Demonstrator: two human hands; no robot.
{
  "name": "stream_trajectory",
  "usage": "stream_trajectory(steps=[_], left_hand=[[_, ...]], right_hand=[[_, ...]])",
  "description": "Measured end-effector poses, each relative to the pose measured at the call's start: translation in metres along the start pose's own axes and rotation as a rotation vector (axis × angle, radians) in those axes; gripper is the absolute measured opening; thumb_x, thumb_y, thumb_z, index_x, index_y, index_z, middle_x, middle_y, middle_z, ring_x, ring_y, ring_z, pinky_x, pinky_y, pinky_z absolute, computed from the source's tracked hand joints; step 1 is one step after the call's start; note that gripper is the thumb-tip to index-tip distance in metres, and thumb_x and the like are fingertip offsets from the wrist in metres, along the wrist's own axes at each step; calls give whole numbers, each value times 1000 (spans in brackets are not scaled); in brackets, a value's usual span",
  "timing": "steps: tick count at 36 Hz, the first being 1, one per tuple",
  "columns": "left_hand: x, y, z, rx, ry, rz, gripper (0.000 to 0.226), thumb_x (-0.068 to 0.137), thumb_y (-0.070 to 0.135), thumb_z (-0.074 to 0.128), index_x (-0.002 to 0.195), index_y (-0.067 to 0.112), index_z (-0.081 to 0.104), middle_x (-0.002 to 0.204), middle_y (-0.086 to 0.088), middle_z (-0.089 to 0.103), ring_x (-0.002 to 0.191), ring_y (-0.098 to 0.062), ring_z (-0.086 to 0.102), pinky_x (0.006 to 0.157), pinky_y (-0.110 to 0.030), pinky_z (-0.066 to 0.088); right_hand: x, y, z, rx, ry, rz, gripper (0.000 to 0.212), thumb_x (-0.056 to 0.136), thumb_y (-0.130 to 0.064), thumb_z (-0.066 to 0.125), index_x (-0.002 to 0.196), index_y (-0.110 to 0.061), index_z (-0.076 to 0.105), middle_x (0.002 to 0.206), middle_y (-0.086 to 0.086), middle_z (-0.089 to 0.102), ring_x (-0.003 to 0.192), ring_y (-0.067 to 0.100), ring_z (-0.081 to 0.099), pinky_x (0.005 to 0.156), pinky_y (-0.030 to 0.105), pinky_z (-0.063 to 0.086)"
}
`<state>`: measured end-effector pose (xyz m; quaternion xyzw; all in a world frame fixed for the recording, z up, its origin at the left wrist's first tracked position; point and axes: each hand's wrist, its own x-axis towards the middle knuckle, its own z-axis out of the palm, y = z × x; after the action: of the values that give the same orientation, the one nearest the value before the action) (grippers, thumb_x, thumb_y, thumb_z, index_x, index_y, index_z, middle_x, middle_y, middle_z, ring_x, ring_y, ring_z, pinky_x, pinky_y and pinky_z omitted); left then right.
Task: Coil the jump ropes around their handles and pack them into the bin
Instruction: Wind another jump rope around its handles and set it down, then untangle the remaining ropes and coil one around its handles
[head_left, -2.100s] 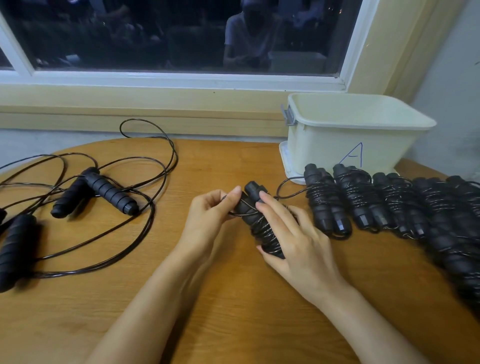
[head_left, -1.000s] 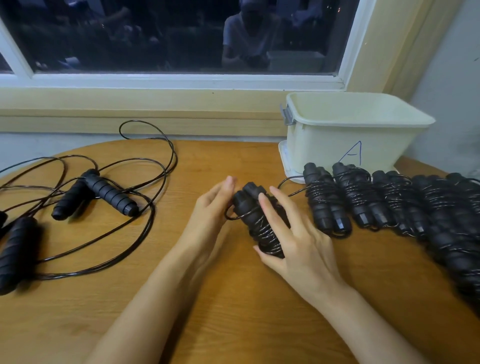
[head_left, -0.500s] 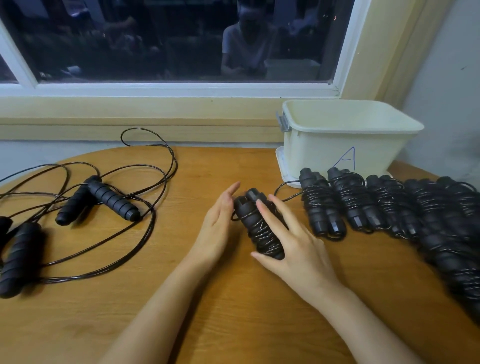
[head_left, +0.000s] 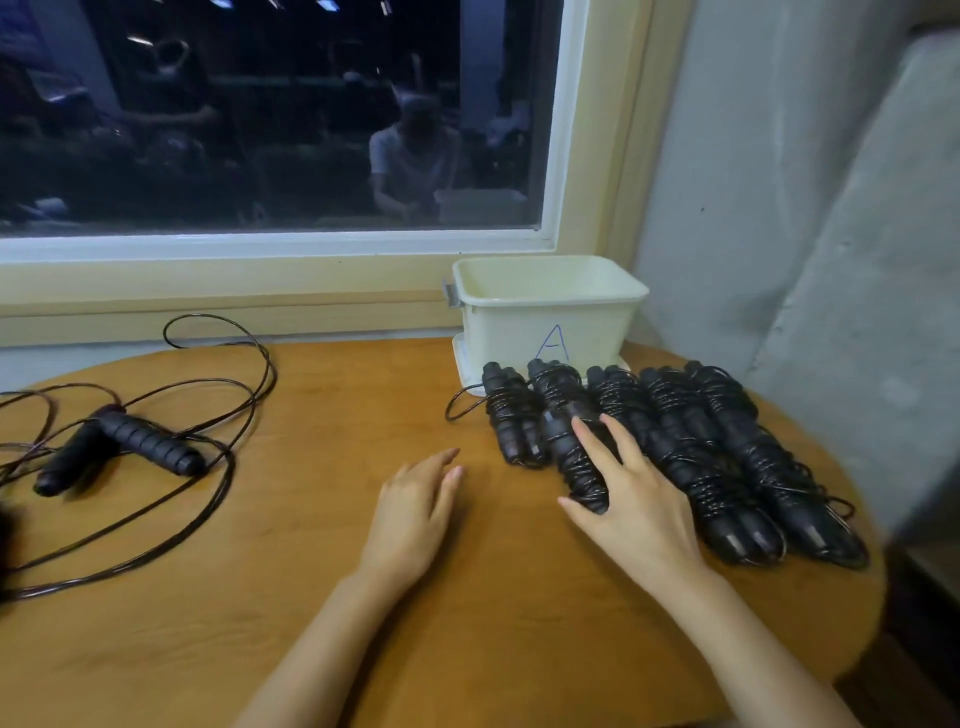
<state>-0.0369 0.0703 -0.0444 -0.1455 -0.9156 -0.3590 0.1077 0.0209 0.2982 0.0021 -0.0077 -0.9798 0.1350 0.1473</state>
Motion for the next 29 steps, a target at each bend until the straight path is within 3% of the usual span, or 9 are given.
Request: stream_trajectory(steps=[3, 6, 10, 13, 17, 19, 22, 25, 29], left_hand=[[-5, 8, 12, 33, -52, -5, 66, 94, 60, 24, 135, 20, 57, 132, 3, 63, 121, -23, 55, 105, -37, 38], [-10, 14, 23, 118, -85, -13, 47, 103, 47, 34, 138, 23, 53, 134, 6, 60, 124, -19, 49, 106, -37, 34], [-16, 18, 26, 246, -124, -4, 44, 105, 45, 33, 142, 25, 47, 141, 10, 54, 132, -13, 40, 113, -33, 23], [-18, 20, 24, 286, -167, -1, 55, 102, 55, 25, 143, 26, 46, 146, 11, 48, 136, -11, 36, 115, -32, 18], [-19, 23, 21, 291, -189, -14, 46, 105, 45, 32, 145, 26, 45, 151, 10, 43, 139, -12, 32, 118, -33, 17], [-19, 25, 20, 279, -199, -21, 46, 105, 44, 32, 145, 27, 44, 150, 9, 43, 139, -11, 32, 118, -34, 16], [-21, 25, 13, 269, -213, -35, 46, 105, 45, 31, 146, 27, 42, 149, 10, 45, 139, -12, 33, 119, -37, 15], [-26, 20, -2, 280, -207, -71, 46, 105, 45, 32, 147, 28, 40, 149, 10, 44, 139, -14, 33, 120, -40, 15], [-37, 6, -37, 310, -137, -116, 45, 105, 44, 31, 147, 30, 39, 149, 10, 44, 139, -15, 32, 118, -39, 16]], right_hand=[[-9, 18, -2, -97, 8, 23, 85, 89, -56, 62, 157, -36, 16, 164, 2, 18, 142, 26, 38, 110, 41, 40], [-17, 32, 1, -233, -77, 48, 86, 89, -59, 59, 157, -32, 15, 162, 10, 24, 150, 34, 20, 120, 48, 19], [-23, 48, 18, -277, -42, 91, 85, 78, -64, 68, 149, -25, 43, 142, 19, 53, 138, 52, 35, 108, 65, 33], [-23, 48, 19, -267, -42, 118, 81, 87, -78, 28, 151, -29, 39, 146, 21, 48, 136, 55, 34, 111, 62, 25], [-20, 45, 12, -278, -102, 104, 96, 76, -86, -4, 157, -35, 6, 163, 16, 14, 148, 50, 6, 118, 58, 3], [-19, 42, 9, -258, -86, 88, 96, 76, -85, -5, 157, -34, 6, 164, 14, 11, 149, 46, 3, 118, 58, 5], [-17, 29, 0, -224, -41, 49, 93, 82, -83, -1, 156, -31, 20, 162, 11, 23, 150, 42, 11, 117, 59, 14], [-13, 9, -10, -180, -37, -25, 94, 78, -80, -6, 157, -33, 13, 165, 4, 17, 152, 35, 4, 121, 54, 6], [-5, -27, -19, -110, -8, -131, 94, 78, -78, -6, 156, -33, 18, 163, -2, 22, 152, 29, 8, 121, 49, 4]])
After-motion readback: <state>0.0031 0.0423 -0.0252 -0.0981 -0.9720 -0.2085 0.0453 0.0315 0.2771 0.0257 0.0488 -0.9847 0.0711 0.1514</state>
